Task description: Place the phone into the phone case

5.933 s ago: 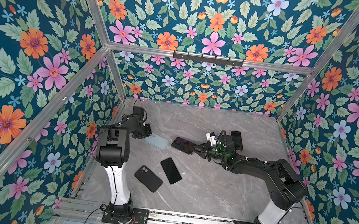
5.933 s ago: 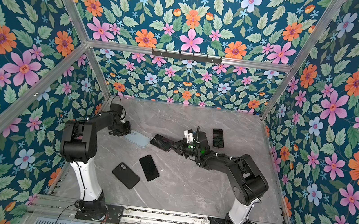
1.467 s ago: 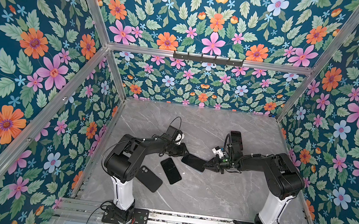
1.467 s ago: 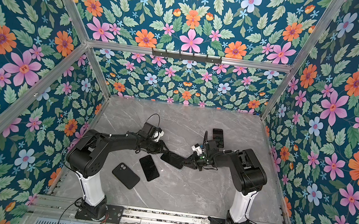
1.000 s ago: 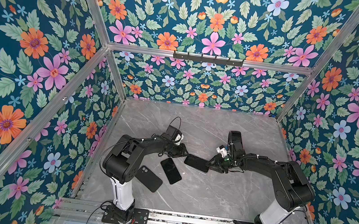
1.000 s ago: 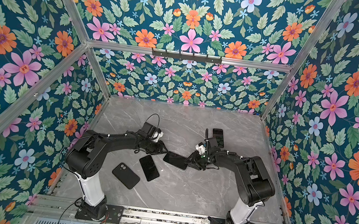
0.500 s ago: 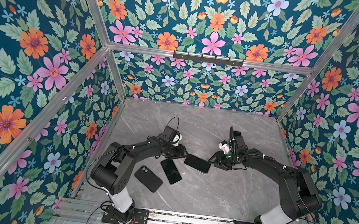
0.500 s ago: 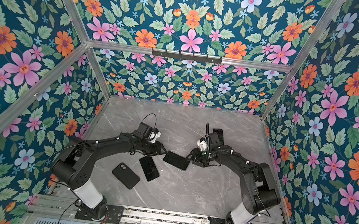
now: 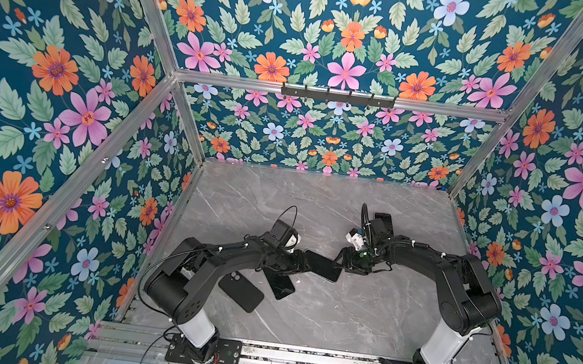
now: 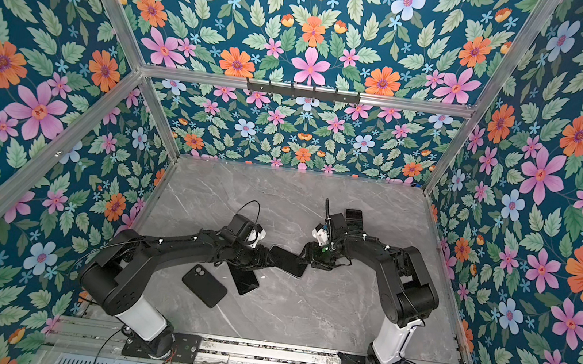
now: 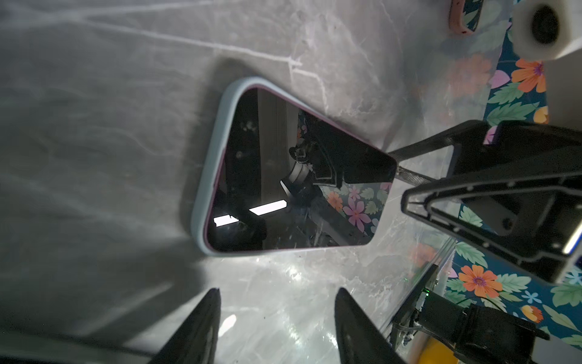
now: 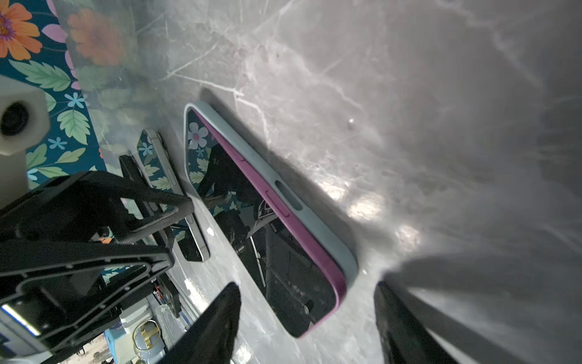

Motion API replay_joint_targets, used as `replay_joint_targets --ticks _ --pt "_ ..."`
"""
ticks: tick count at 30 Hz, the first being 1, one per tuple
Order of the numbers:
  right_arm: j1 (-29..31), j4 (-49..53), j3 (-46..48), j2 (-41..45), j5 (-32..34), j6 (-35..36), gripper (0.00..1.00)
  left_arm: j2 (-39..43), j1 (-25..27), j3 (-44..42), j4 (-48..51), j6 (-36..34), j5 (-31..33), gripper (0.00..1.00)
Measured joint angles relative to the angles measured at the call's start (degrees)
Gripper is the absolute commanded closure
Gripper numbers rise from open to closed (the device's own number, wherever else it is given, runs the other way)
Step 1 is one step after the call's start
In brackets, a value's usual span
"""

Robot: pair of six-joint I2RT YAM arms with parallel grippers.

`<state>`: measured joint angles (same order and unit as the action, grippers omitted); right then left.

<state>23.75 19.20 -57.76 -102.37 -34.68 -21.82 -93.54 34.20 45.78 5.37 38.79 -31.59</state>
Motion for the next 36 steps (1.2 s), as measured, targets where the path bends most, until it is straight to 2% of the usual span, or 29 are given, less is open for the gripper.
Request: replay_joint_targets --ticks 13,19,23,27,30,36 --pt "2.3 -2.4 3.4 1.5 -3.2 1.2 0.51 -6.2 -0.9 6.1 -1.0 -0.4 -0.7 0.46" --pt "5.5 -2.4 4.0 2.3 -3.0 1.9 0.54 -8.2 -1.2 9.0 -1.0 -1.4 -1.2 0.47" --pt "6.8 -0.3 4.0 4.7 -2.0 2.8 0.51 -8.5 -1.6 9.2 -1.1 -1.5 -1.7 0.47" --pt "6.8 2.0 3.3 9.4 0.6 3.8 0.41 -8.5 -2.0 8.6 -2.0 -1.5 -2.4 0.47" --pt "6.6 5.2 1.4 10.3 5.7 4.7 0.39 -8.5 -2.4 7.5 -3.7 -1.3 -3.2 0.47" --pt "5.9 7.0 -5.3 1.6 11.0 5.9 0.33 -6.6 -2.4 4.2 -5.0 0.0 -2.1 0.45"
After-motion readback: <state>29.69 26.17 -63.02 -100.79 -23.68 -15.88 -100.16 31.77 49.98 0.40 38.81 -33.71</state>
